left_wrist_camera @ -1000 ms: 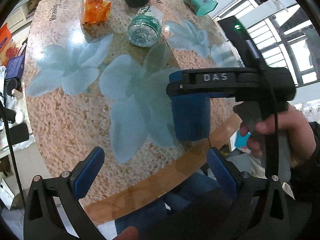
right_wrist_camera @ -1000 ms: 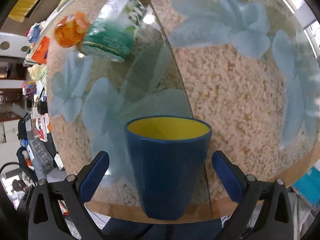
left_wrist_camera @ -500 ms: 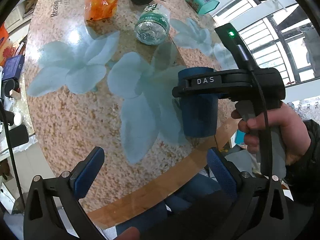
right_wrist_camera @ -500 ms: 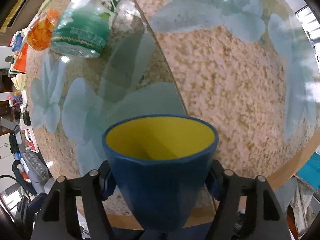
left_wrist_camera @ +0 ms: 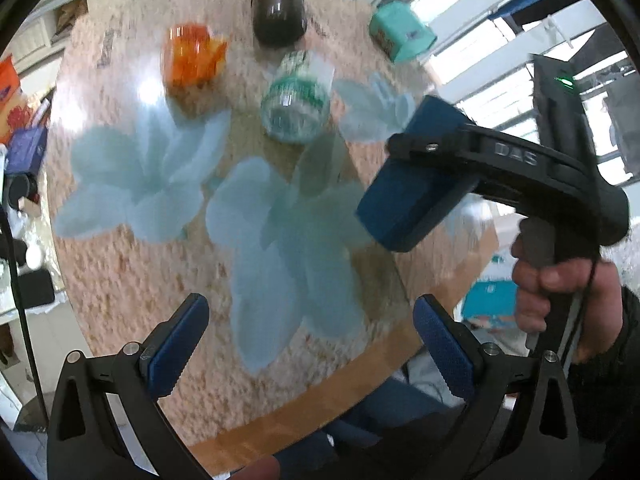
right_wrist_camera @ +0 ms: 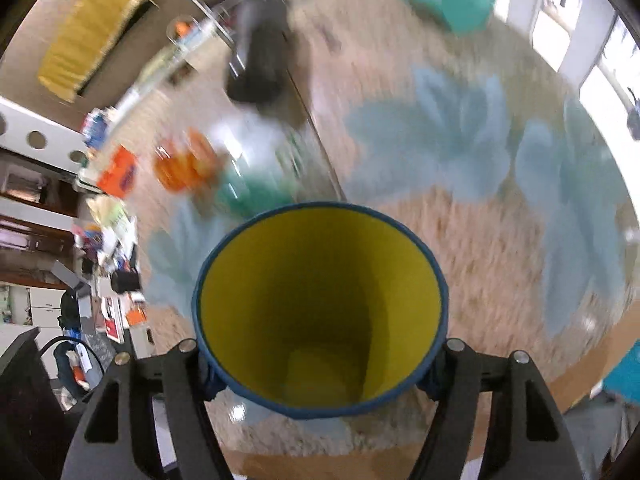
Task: Flip cup upright
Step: 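Grasp the blue cup rim with the right gripper while the left gripper releases, then carry the blue cup with the right gripper and lower it onto the table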
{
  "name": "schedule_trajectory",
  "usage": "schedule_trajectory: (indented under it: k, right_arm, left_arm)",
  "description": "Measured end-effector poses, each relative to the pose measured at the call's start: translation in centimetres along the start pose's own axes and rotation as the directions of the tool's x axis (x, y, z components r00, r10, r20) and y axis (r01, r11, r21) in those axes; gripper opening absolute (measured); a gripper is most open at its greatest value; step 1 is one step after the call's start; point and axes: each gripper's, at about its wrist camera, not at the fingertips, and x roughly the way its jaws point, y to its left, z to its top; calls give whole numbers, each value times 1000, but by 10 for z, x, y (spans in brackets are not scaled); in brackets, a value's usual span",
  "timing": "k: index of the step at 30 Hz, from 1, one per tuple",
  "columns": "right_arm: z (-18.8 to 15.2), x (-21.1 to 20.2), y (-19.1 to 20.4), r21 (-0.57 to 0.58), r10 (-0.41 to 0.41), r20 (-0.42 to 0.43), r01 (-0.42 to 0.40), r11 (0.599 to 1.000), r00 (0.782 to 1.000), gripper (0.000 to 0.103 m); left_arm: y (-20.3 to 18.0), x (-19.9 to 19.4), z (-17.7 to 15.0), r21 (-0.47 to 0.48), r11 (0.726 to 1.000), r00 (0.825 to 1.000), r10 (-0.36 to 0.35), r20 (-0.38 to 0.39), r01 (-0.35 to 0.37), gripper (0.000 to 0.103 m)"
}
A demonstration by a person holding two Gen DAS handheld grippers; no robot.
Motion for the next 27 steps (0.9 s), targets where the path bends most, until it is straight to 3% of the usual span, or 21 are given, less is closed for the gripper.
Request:
schedule_trajectory:
  k: [4, 7, 10, 15, 22, 27]
  right_arm:
    - [21, -29, 4, -131, -18, 180, 42, 990, 984, 69]
    - [29, -42, 5, -270, -32, 339, 130, 954, 940, 69]
    - [25, -28, 7, -364, -13, 414, 178, 914, 910, 69]
    - [20, 4, -17, -467, 41, 466, 206, 860, 884, 69]
    - [1, 22, -43, -518, 109, 460, 166, 839, 882, 69]
    - [-1, 25, -55, -529, 128, 432, 136, 838, 893, 69]
  left_arm:
    - [-8, -8, 20, -21, 999, 997, 40, 64, -38, 103]
    - [-15, -9, 34, -44, 997, 993, 61, 104, -57, 103]
    - [-23, -1, 42, -59, 996, 991, 80, 106, -74, 103]
    - [-33, 23, 43, -74, 993, 991, 103, 84, -97, 103]
    - [-43, 60, 39, -117, 987, 991, 120, 58, -113, 103]
    - [-45, 72, 35, -127, 984, 990, 134, 47, -127, 103]
